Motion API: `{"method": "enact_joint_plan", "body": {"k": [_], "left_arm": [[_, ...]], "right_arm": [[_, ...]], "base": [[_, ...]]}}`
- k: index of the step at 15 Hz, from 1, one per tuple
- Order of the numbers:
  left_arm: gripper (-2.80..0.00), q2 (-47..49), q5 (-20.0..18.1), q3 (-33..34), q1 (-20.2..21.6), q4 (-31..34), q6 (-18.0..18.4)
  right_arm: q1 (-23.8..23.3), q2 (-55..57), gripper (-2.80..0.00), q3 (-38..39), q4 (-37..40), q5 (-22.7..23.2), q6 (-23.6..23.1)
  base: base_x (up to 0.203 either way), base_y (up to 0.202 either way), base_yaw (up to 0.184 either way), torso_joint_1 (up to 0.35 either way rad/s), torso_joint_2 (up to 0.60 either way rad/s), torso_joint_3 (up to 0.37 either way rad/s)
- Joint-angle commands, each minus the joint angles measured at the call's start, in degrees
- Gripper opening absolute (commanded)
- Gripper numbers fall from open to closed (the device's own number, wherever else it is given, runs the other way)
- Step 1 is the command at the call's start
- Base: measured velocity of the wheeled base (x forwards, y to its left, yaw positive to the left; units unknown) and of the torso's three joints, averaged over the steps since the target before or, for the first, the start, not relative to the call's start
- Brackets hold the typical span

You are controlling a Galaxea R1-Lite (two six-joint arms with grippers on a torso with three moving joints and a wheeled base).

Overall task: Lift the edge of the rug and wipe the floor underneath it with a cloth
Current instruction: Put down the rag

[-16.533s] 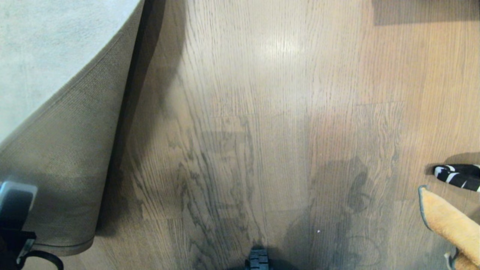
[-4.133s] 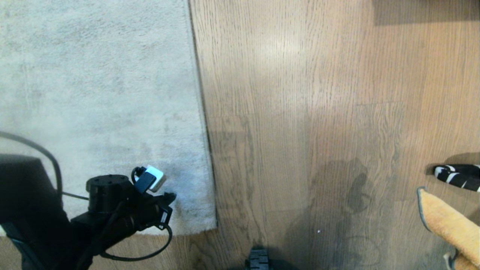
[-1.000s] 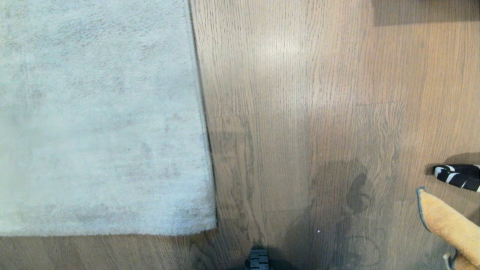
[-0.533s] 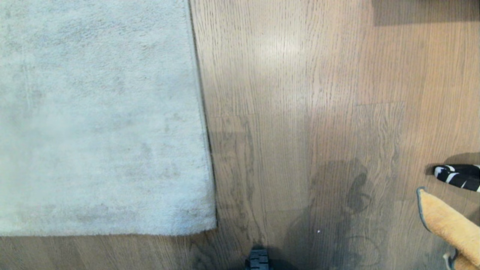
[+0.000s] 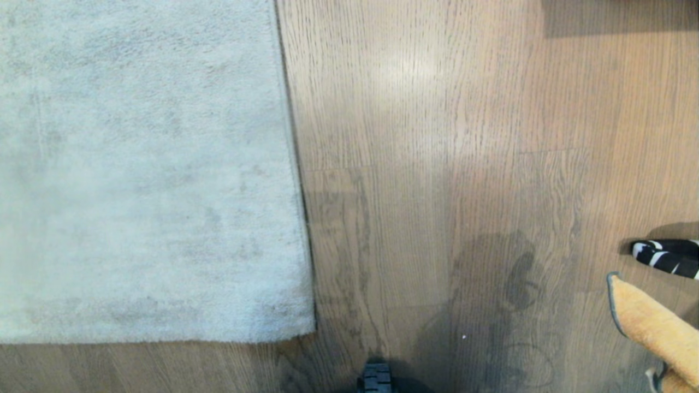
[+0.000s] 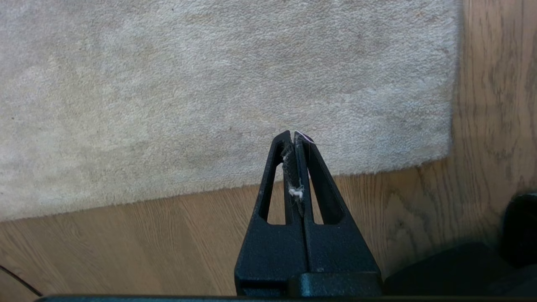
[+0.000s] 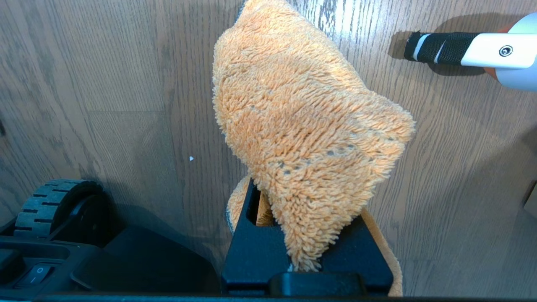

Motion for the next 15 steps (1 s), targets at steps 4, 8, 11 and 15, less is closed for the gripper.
{"method": "enact_joint_plan", "body": {"k": [4,8,11,15], "left_arm": [[-2.80,0.0,0.0,0.0,0.0,-0.1,-0.1],[-2.80,0.0,0.3,0.0,0.0,-0.1,-0.7],[-2.80,0.0,0.3,0.0,0.0,-0.1,-0.8],[-2.80,0.0,0.3,0.0,0.0,-0.1,-0.8]], "right_arm": [[0.0,0.1,-2.80,0.0,0.1,0.0,-0.1],[0.0,0.1,-2.80,0.0,0.0,0.0,-0.1],[0.0,0.1,-2.80,0.0,0.0,0.0,0.0],[0.0,0.1,-2.80,0.0,0.0,0.0,0.0]], "base": [[0.000,0.000,0.000,0.000,0.00,0.000],[0.000,0.000,0.000,0.000,0.00,0.000],[0.000,0.000,0.000,0.000,0.00,0.000],[0.000,0.000,0.000,0.000,0.00,0.000]]}}
